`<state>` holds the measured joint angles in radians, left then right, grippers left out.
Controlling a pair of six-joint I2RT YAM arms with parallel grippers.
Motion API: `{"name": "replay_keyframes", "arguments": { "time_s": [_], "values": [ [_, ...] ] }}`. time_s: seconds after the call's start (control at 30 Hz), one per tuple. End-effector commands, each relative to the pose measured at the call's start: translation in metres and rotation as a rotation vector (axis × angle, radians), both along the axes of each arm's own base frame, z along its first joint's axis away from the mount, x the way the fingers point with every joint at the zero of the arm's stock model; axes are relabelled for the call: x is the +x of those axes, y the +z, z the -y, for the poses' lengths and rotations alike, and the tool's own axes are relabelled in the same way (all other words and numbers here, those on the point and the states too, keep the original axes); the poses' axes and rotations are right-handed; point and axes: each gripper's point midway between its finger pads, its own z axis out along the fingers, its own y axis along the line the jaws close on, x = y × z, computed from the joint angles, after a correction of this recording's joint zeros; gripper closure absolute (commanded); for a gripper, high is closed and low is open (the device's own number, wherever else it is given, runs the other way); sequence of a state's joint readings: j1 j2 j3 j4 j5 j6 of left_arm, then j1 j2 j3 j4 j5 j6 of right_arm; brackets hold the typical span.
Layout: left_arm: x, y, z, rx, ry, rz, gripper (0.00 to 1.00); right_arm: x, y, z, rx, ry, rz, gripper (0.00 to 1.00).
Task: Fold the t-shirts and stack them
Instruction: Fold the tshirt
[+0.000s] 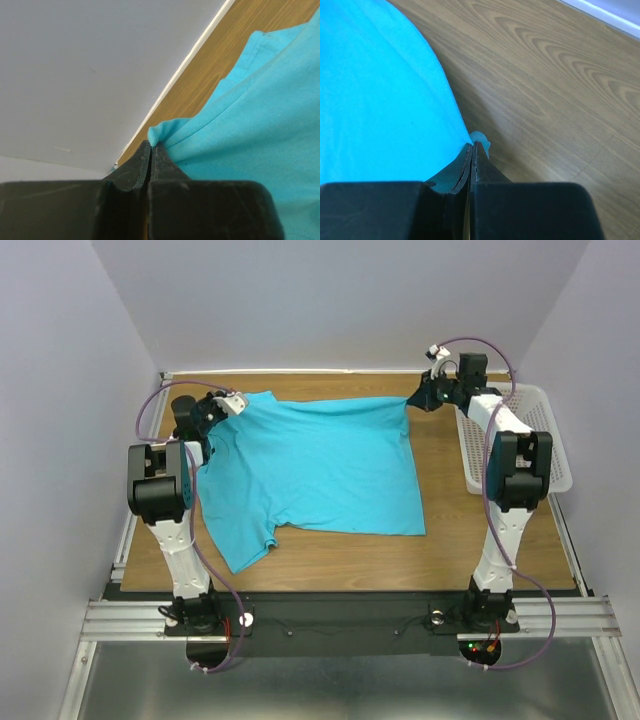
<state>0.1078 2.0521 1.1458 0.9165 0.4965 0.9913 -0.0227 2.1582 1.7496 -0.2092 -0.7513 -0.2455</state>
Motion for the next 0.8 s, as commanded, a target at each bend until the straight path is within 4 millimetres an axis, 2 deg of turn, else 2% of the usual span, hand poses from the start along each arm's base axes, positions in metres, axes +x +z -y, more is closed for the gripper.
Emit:
{"name": "replay_keyframes", "arguments": {
  "time_s": [0.0, 0.17, 0.23, 0.4, 0.47, 0.5, 0.53, 0.57, 0.6, 0.63, 0.67, 0.7, 0.73, 0.77],
  "values": [
    [-0.005, 0.054, -0.004, 0.048, 0.0, 0.135, 0.99, 0.0, 0.041, 0.003, -0.026, 0.008, 0.121, 0.99],
    [-0.007, 0.053, -0.003, 0.041, 0.001, 0.127, 0.99, 0.0, 0.035, 0.006, -0.033, -0.009, 0.105, 0.99],
    [-0.007, 0.059, -0.002, 0.011, -0.001, 0.126, 0.99, 0.001, 0.032, 0.005, -0.026, -0.013, 0.094, 0.99],
    [-0.002, 0.075, -0.003, -0.193, 0.032, 0.045, 1.0, 0.001, 0.029, 0.004, -0.004, -0.018, 0.071, 0.99],
    [-0.002, 0.068, -0.005, -0.269, 0.043, -0.041, 1.0, 0.001, 0.027, 0.003, 0.002, -0.02, 0.06, 0.99],
    [0.002, 0.08, -0.007, -0.31, 0.05, -0.045, 1.0, 0.001, 0.024, 0.003, 0.004, -0.02, 0.053, 0.99],
    [0.001, 0.071, -0.008, -0.383, 0.069, -0.111, 1.0, 0.001, 0.024, 0.003, 0.003, -0.021, 0.053, 0.99],
    [0.005, 0.081, -0.01, -0.419, 0.071, -0.118, 1.0, 0.001, 0.024, 0.002, 0.005, -0.021, 0.05, 0.99],
    [0.004, 0.071, -0.01, -0.487, 0.095, -0.187, 1.0, 0.001, 0.021, 0.003, 0.005, -0.022, 0.045, 0.99],
    [0.008, 0.078, -0.012, -0.518, 0.099, -0.18, 1.0, 0.001, 0.021, 0.003, 0.007, -0.021, 0.042, 0.99],
    [0.007, 0.069, -0.015, -0.551, 0.121, -0.238, 1.0, 0.001, 0.02, 0.002, 0.012, -0.023, 0.037, 1.0],
    [0.011, 0.08, -0.017, -0.576, 0.122, -0.24, 1.0, 0.001, 0.019, 0.002, 0.014, -0.022, 0.034, 0.99],
    [0.013, 0.072, -0.018, -0.613, 0.132, -0.276, 1.0, 0.001, 0.016, 0.002, 0.018, -0.023, 0.027, 0.99],
    [0.014, 0.075, -0.019, -0.676, 0.128, -0.322, 1.0, 0.001, 0.017, 0.001, 0.021, -0.023, 0.025, 0.99]
  ]
}}
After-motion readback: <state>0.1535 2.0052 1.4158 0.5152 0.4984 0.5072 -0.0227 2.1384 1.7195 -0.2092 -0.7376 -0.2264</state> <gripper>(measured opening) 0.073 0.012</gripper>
